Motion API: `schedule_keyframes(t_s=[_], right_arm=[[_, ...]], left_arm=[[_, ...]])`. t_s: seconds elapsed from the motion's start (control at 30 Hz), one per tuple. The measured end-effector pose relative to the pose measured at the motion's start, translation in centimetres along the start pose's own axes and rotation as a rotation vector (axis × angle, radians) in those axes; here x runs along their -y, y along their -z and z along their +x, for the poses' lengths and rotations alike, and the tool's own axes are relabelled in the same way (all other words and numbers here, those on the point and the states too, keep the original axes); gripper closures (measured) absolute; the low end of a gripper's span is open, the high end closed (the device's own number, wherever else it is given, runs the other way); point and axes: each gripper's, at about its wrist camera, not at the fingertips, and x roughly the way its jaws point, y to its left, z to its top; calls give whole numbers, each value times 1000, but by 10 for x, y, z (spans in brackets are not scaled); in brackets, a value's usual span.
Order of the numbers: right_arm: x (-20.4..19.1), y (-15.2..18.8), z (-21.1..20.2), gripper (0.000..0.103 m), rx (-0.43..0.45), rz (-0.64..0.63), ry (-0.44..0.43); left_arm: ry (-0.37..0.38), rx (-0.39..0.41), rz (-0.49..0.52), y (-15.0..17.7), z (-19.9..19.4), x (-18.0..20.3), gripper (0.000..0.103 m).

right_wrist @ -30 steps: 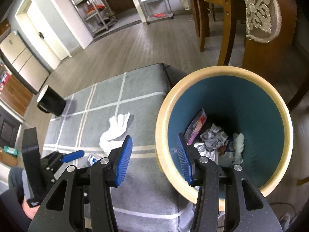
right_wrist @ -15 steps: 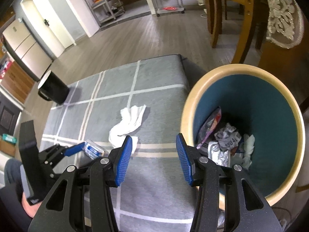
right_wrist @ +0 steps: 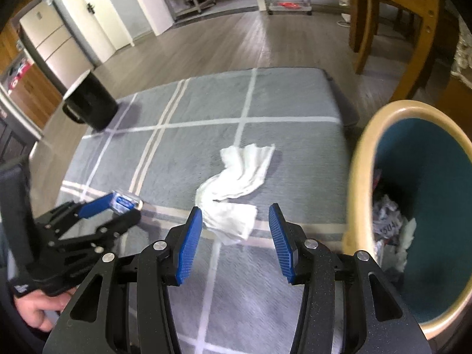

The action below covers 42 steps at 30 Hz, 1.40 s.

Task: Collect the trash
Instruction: 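Grasp the COLTALIN box with the left tool while the right tool grasps the white tissue, then carry the COLTALIN box and tissue over the teal bin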

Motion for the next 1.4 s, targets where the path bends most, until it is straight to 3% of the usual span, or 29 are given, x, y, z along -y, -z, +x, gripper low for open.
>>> schedule_keyframes(t_s=[0.27,0.33,0.37,0.53,0.9,1.4], right_arm=[[-35,-3,24,54,4,-182,69],[-40,0,30,65,-4,-215,80],[-42,1,35,75,-14,-238,91],[-37,2,32,93,-2,-239,66],[-34,-2,-10,94,89,-207,17],[34,15,-93,94,228,-45,118]], left_arm=[[-13,7,-16,5,-2,-12,45],[-16,9,-13,6,-2,-12,45],[-16,10,-11,6,-2,-11,45],[-18,12,-11,4,-2,-8,45],[2,51,13,-6,-15,14,45],[71,93,112,-26,-29,67,45]])
